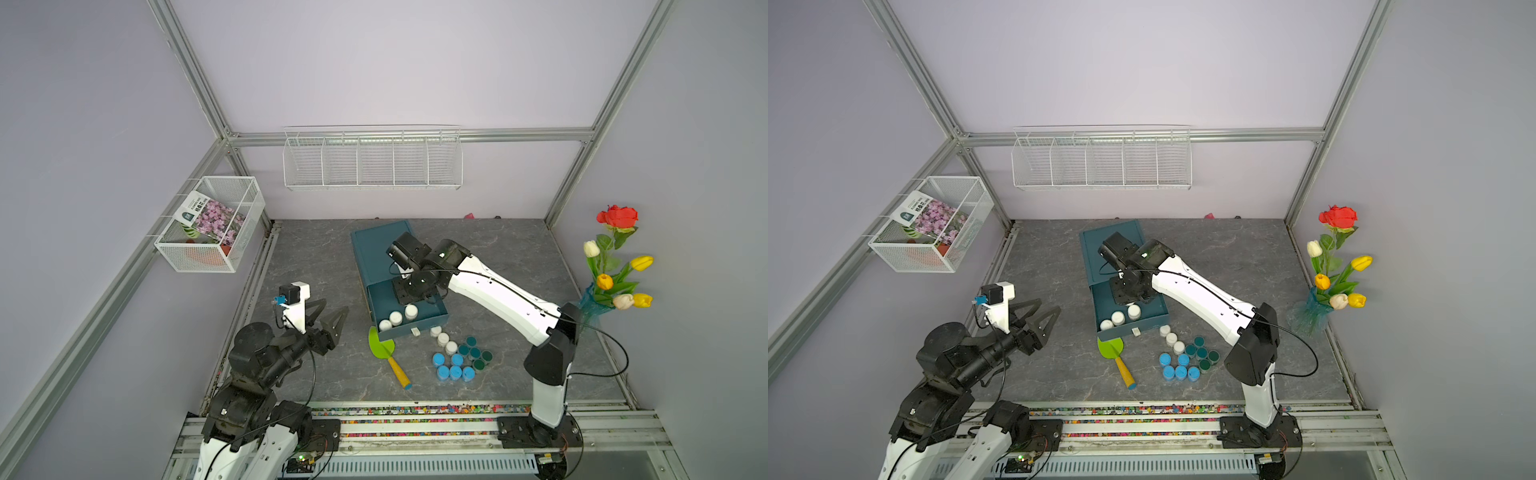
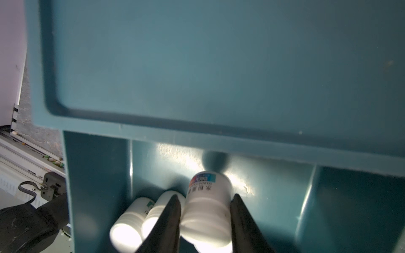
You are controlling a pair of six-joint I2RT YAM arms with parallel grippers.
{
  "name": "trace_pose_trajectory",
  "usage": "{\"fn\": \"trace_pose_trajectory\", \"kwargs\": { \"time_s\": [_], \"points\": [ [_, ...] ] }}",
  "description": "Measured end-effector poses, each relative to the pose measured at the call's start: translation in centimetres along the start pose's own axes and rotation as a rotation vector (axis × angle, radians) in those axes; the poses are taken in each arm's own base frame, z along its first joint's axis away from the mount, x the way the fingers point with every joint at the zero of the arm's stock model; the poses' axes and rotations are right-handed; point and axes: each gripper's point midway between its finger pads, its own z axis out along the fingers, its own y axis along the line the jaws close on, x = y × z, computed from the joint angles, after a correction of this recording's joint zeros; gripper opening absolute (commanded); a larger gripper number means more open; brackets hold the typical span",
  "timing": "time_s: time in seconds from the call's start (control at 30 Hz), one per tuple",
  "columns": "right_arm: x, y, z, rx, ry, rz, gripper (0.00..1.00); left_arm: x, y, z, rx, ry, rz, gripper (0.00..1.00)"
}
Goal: Put the paint cans in the drawer according to color
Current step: Place the paint can in the drawer, then pick up the paint can at the center of the board.
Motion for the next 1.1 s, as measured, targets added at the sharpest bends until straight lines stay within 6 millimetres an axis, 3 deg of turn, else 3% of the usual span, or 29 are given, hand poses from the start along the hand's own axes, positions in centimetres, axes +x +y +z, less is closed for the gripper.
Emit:
{"fn": "trace_pose_trajectory", "kwargs": {
  "time_s": [0.3, 0.4, 0.57, 0.77, 0.87, 0.97, 1.03, 1.1],
  "points": [
    [1.7, -1.6, -0.1, 0.071, 0.067, -0.027, 0.16, -0.1, 0.0, 0.0, 0.002, -0.006, 0.002, 0.71],
    [1.8, -2.1, -0.2, 0.086, 0.073, -0.022, 0.26, -0.1, 0.0, 0.0, 0.002, -0.006, 0.002, 0.71],
    [1.6, -3.0, -0.2, 0.102, 0.075, -0.004, 0.56, -0.1, 0.0, 0.0, 0.002, -0.006, 0.002, 0.71],
    [1.3, -3.4, -0.5, 0.120, 0.060, -0.004, 0.61, -0.1, 0.0, 0.0, 0.002, -0.006, 0.002, 0.71],
    [0.4, -3.6, -1.9, 0.127, 0.006, 0.003, 0.59, -0.1, 0.0, 0.0, 0.001, -0.006, 0.002, 0.71],
    [-0.5, -4.7, -5.2, 0.134, -0.096, 0.035, 0.58, -0.2, 0.0, 0.0, -0.001, -0.007, 0.002, 0.71],
    [-0.7, -6.5, -7.9, 0.127, -0.180, 0.094, 0.58, -0.2, 0.0, 0.0, -0.002, -0.007, 0.001, 0.71],
    [0.0, -9.8, -9.7, 0.129, -0.239, 0.190, 0.57, -0.2, 0.0, 0.0, -0.003, -0.007, -0.002, 0.71]
  ]
}}
